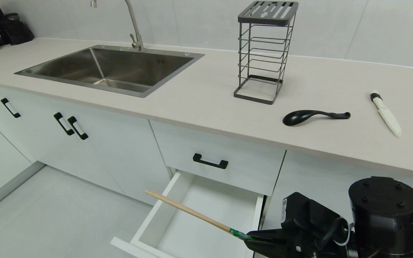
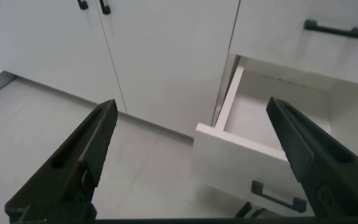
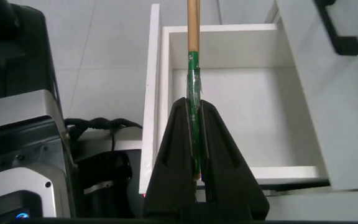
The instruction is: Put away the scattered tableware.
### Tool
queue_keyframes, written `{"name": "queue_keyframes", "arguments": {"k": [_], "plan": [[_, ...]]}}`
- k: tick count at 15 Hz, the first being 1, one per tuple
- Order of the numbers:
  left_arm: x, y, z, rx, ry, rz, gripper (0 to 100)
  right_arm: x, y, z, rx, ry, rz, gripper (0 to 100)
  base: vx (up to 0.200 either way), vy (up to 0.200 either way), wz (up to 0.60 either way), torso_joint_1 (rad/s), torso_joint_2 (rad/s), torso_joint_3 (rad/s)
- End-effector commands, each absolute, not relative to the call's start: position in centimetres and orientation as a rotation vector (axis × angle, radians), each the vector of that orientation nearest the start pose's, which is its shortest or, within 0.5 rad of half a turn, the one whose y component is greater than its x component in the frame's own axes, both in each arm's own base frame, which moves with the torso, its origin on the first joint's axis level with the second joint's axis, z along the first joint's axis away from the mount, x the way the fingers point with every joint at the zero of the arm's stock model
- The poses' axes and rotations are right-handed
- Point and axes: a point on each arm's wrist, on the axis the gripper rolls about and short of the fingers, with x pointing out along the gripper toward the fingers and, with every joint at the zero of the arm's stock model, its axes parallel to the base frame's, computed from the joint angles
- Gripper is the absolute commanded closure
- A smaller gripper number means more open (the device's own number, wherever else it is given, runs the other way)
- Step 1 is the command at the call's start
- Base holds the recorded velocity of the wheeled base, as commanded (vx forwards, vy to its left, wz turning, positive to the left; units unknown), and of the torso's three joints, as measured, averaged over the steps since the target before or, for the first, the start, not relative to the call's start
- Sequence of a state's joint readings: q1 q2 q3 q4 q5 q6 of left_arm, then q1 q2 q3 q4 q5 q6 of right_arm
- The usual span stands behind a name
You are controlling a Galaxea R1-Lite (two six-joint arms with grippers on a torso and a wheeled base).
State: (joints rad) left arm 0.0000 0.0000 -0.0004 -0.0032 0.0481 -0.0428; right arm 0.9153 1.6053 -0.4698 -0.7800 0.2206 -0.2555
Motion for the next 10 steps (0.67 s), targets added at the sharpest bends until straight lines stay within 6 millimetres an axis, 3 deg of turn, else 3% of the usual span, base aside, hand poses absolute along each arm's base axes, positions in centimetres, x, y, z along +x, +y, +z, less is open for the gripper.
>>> {"name": "queue_keyframes", "arguments": {"k": [1,10], "plan": [[-2.3,0.1,7.6,-0.043,-0.006,0.049,0,14.7,20.3,14.0,-0.35,0.198,1.174,100,0.0,0.0,0.0,-0.261,0.48,0.232],[-2.3,0.1,7.6,-0.043,-0.006,0.049,0,15.5,22.7,15.2,-0.35,0.174,1.199,100,0.0,0.0,0.0,-0.249,0.36,0.144]]}}
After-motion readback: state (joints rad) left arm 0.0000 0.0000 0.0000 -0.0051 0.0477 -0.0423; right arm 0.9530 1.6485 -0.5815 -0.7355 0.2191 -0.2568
